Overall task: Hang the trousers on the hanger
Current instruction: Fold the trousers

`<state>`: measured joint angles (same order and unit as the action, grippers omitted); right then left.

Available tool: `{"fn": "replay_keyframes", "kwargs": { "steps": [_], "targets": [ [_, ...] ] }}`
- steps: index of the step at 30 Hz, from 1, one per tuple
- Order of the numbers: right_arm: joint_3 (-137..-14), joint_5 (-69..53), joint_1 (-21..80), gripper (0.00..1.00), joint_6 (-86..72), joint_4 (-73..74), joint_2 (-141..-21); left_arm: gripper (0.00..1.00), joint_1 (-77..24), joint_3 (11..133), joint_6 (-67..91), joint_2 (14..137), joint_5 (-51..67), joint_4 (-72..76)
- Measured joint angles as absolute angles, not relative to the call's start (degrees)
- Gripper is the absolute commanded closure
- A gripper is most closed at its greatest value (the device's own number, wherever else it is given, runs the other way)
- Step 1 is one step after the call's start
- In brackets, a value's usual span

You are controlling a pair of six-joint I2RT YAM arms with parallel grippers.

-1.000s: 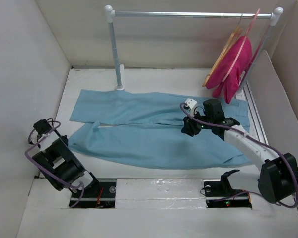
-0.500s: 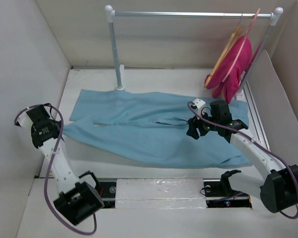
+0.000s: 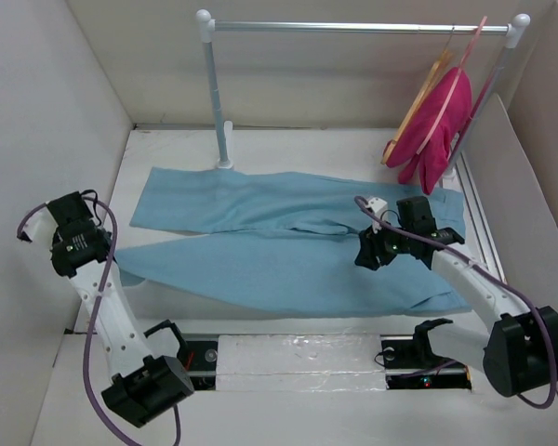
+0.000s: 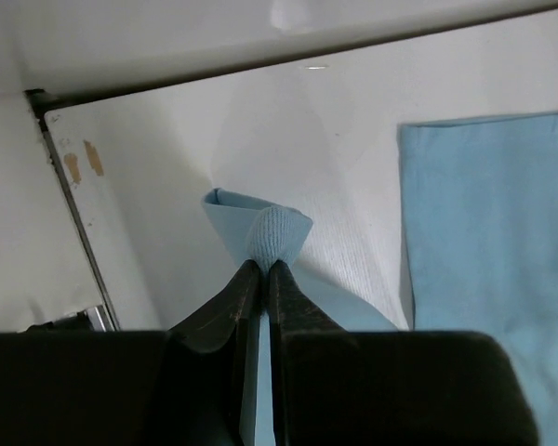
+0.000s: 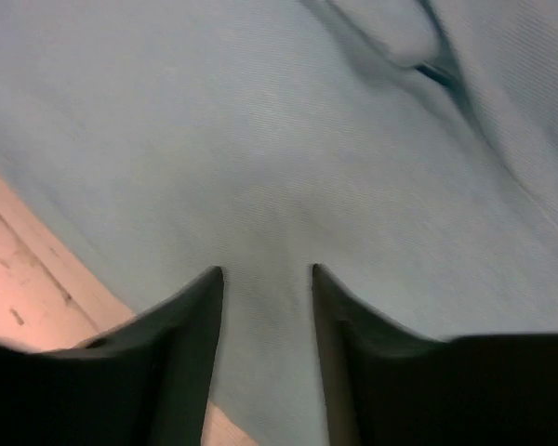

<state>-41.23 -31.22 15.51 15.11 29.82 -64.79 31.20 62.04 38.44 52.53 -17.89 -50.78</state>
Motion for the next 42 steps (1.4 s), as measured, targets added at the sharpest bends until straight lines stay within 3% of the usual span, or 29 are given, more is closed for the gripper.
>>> {"fn": "replay_keyframes", "kwargs": {
  "steps": [3, 9, 11, 14, 17, 24, 27, 31, 33, 38, 40, 42],
  "targets": [
    [-39.7, -31.6, 10.5, 1.0, 14.1, 30.2, -63.2, 1.0, 31.2, 65.9, 36.3, 56.3, -15.1, -49.6],
    [-37.5, -26.5, -0.9, 1.0, 7.9, 31.2, -53.0, 1.0, 22.5, 73.6, 34.9, 62.5, -10.1, -41.3],
    [-37.5, -24.1, -4.4, 0.91, 6.1, 31.3, -50.6, 1.0, 19.2, 73.6, 35.3, 62.9, -7.7, -38.1],
    [-37.5, -21.0, -13.0, 0.61, 4.6, 31.9, -50.7, 1.0, 17.8, 72.4, 36.8, 62.8, -4.1, -33.6],
    [-38.3, -16.5, -22.0, 0.47, 4.8, 34.5, -54.0, 1.0, 17.8, 70.5, 39.0, 62.6, -2.3, -30.6],
    [-44.2, -4.7, -31.8, 0.47, 5.0, 42.0, -64.4, 1.0, 17.3, 67.8, 45.0, 59.8, 2.0, -26.8],
    [-45.2, 0.7, -32.5, 0.39, 1.9, 44.8, -68.3, 1.0, 16.8, 67.8, 46.7, 59.4, 4.0, -25.1],
    [-42.6, 0.5, -33.5, 0.38, 0.1, 43.7, -72.1, 1.0, 15.8, 67.1, 47.6, 60.0, 5.6, -23.8],
    [-40.4, -0.6, -33.8, 0.48, -0.9, 42.9, -74.4, 1.0, 15.4, 66.5, 47.7, 60.4, 5.5, -23.5],
    [-39.5, -3.4, -34.2, 0.91, -2.3, 40.2, -77.3, 1.0, 15.0, 65.4, 47.7, 61.0, 4.3, -23.3],
    [-41.0, -4.9, -34.2, 1.0, -1.7, 39.8, -79.4, 1.0, 15.0, 65.2, 47.6, 61.0, 3.7, -23.3],
    [-43.5, -6.8, -34.2, 1.0, 0.2, 39.4, -82.7, 1.0, 15.0, 65.2, 47.6, 61.0, 2.7, -23.4]
  ]
}}
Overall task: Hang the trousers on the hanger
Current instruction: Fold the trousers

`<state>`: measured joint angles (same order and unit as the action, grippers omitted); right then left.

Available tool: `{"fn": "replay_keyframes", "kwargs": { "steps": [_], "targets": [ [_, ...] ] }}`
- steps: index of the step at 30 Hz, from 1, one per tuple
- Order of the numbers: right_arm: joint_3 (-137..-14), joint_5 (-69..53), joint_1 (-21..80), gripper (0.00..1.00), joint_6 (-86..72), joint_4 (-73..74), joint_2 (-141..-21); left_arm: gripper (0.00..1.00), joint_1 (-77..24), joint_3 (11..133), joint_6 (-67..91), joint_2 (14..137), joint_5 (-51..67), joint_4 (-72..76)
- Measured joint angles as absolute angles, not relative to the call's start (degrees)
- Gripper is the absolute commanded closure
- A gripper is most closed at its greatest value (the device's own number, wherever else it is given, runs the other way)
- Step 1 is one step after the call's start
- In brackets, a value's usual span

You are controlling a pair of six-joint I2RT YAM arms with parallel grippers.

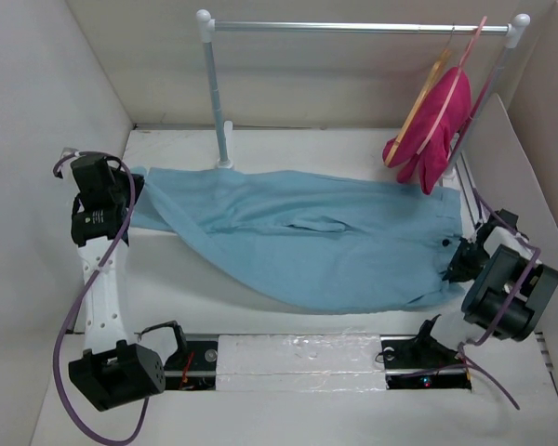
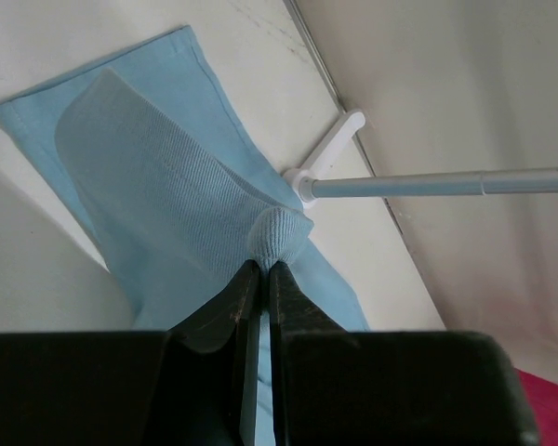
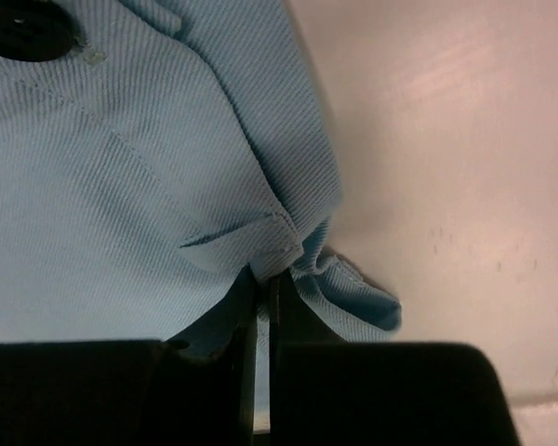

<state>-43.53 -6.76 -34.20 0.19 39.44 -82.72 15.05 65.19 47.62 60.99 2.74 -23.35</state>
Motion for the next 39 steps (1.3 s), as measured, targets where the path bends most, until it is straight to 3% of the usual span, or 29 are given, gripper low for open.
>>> {"fn": "replay_keyframes", "kwargs": {
  "steps": [2, 4, 5, 8, 12, 18, 24, 27, 28, 30, 31, 36, 39],
  "targets": [
    [-47.5, -9.1, -34.2, 0.95, 2.9, 39.2, -86.8, 1.0, 15.0, 65.1, 47.4, 61.0, 1.9, -23.4],
    [-51.2, -10.0, -34.0, 0.75, 5.7, 38.5, -90.1, 1.0, 15.0, 64.7, 47.1, 60.9, 0.6, -23.4],
    [-52.9, -10.2, -34.0, 0.53, 7.2, 38.0, -91.4, 1.0, 15.0, 64.3, 47.0, 60.7, 0.1, -23.4],
    [-55.3, -10.3, -34.6, 0.36, 10.9, 36.4, -91.0, 1.0, 15.0, 63.1, 46.7, 60.2, -0.8, -23.4],
    [-52.9, -11.5, -39.0, 0.36, 12.1, 34.7, -82.2, 1.0, 15.0, 61.9, 46.6, 60.1, -0.6, -23.3],
    [-38.3, -13.0, -48.5, 0.35, 10.2, 33.5, -65.2, 1.0, 14.9, 61.8, 46.7, 60.1, -0.4, -23.3],
    [-31.9, -17.6, -49.5, 0.34, 7.1, 32.3, -65.4, 1.0, 14.2, 61.8, 46.6, 60.1, 0.3, -23.3],
    [-32.1, -19.9, -49.6, 0.37, 6.2, 28.4, -69.1, 1.0, 14.0, 61.7, 46.6, 60.1, 0.3, -23.3],
    [-32.1, -20.6, -49.6, 0.42, 6.0, 26.8, -70.0, 1.0, 13.9, 61.7, 46.6, 60.1, 0.1, -23.3],
    [-32.3, -21.4, -49.6, 0.88, 6.2, 24.2, -71.5, 1.0, 13.9, 61.7, 46.6, 60.1, -0.4, -23.3],
    [-32.3, -21.6, -49.6, 1.0, 6.2, 23.7, -72.4, 1.0, 13.9, 61.7, 46.6, 60.0, -0.8, -23.4],
    [-35.2, -19.6, -49.5, 1.0, 7.1, 33.1, -66.5, 1.0, 13.9, 64.5, 46.3, 59.9, -4.3, -26.5],
    [-45.1, -15.1, -45.9, 1.0, 7.4, 42.8, -59.4, 1.0, 13.8, 70.0, 46.0, 59.9, -6.2, -29.3]
  ]
}}
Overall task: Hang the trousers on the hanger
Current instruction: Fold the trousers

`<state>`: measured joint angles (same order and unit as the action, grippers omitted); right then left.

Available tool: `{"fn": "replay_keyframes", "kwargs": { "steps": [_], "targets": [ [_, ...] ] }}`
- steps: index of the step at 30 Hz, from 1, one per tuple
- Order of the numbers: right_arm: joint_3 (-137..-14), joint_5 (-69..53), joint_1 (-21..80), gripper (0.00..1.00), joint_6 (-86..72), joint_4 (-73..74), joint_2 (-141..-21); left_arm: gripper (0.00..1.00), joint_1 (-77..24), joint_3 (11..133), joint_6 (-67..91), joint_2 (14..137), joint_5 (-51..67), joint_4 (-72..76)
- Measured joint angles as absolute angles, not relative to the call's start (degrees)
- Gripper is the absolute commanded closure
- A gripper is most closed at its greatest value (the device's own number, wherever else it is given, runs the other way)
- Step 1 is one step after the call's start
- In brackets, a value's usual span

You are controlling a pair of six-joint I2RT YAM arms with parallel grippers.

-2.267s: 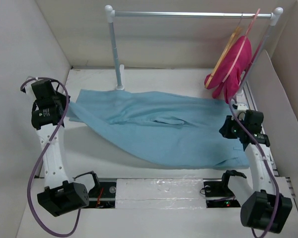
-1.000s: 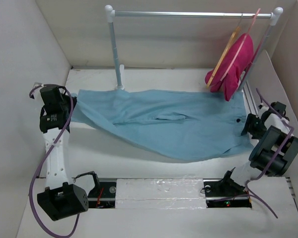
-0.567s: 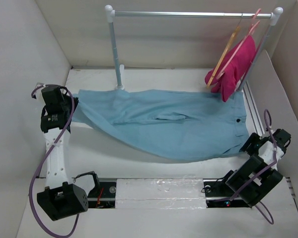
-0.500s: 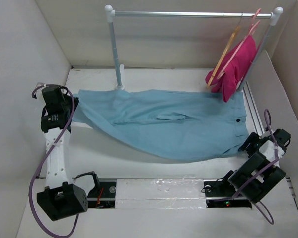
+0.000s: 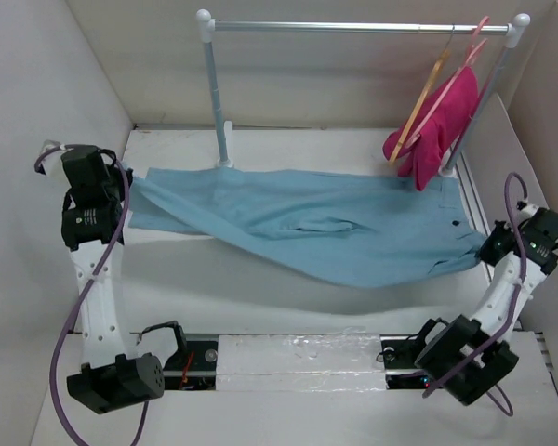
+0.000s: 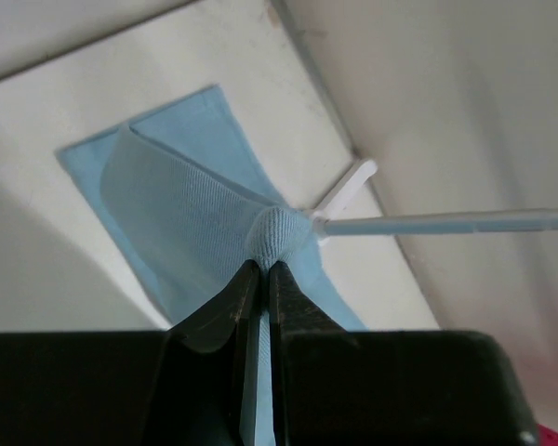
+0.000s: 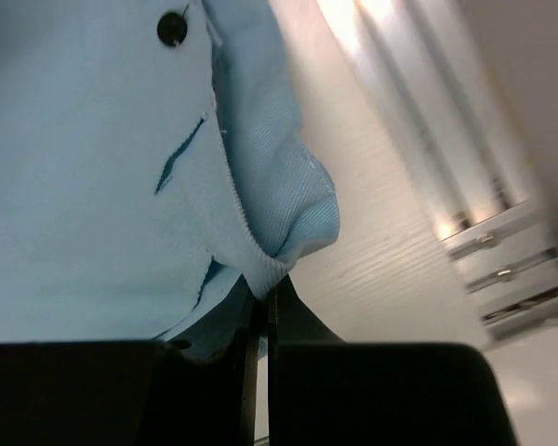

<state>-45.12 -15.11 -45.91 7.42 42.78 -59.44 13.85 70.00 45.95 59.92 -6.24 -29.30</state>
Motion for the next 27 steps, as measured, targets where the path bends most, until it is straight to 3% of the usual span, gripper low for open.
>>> {"fn": "replay_keyframes", "kwargs": {
  "steps": [7, 15, 21, 27],
  "targets": [
    [-62.1, 0.1, -35.0, 1.0, 11.7, 51.4, -55.1, 1.0, 12.5, 83.0, 45.1, 60.5, -13.8, -33.0],
    [-67.7, 16.0, -22.5, 1.0, 12.1, 66.3, -56.3, 1.0, 9.7, 82.1, 43.2, 60.5, -23.5, -36.8],
    [-74.1, 14.4, -23.5, 1.0, 13.6, 62.9, -65.0, 1.0, 9.7, 75.5, 41.1, 61.1, -30.0, -35.8],
    [-76.0, 7.5, -26.7, 1.0, 13.6, 56.7, -81.7, 1.0, 9.6, 70.7, 38.7, 67.2, -34.7, -34.7]
  ]
}}
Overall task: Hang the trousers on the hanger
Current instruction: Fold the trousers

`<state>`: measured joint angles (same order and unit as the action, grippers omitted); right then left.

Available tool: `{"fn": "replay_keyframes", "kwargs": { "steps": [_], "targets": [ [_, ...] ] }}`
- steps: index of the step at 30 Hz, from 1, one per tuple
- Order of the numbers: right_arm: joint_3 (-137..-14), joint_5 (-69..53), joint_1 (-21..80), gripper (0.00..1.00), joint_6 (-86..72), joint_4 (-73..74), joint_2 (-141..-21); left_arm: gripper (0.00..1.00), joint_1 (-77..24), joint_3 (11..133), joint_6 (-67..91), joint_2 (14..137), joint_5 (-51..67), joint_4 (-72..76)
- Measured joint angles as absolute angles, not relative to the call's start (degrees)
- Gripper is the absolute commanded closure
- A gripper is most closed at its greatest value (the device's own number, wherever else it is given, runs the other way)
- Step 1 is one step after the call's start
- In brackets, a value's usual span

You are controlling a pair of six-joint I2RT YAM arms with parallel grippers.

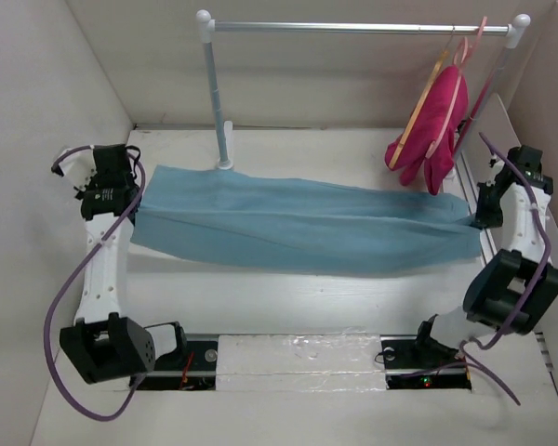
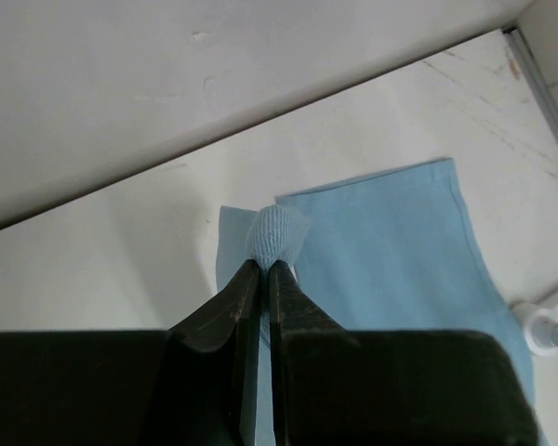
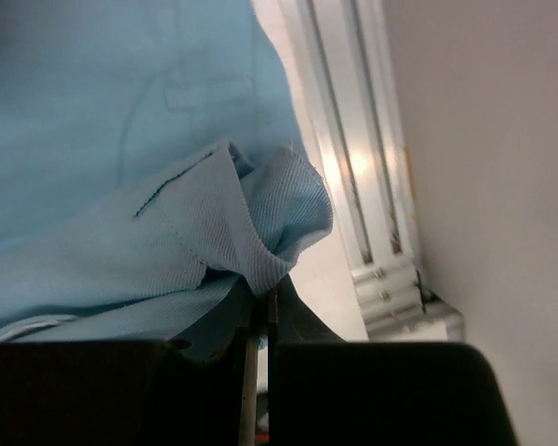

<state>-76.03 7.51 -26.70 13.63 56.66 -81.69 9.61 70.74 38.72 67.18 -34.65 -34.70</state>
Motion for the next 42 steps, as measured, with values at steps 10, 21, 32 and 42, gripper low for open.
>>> {"fn": "replay_keyframes", "kwargs": {
  "steps": [10, 21, 32, 42],
  "targets": [
    [-91.8, -6.5, -26.9, 1.0, 10.9, 50.5, -102.7, 1.0, 8.3, 79.7, 34.8, 86.9, -36.8, -30.7],
    [-109.8, -10.4, -26.7, 0.33, 8.5, 44.8, -123.4, 0.1, 1.2, 114.5, 26.7, 123.6, -40.1, -27.7],
    [-82.0, -14.1, -26.2, 0.61, 8.1, 32.0, -101.3, 0.12, 2.7, 87.9, 29.2, 102.8, -32.8, -27.5],
    [-51.7, -20.1, -24.6, 0.5, 2.9, 19.7, -75.1, 0.13, 15.6, 54.0, 34.8, 82.5, -7.7, -17.9]
  ]
}}
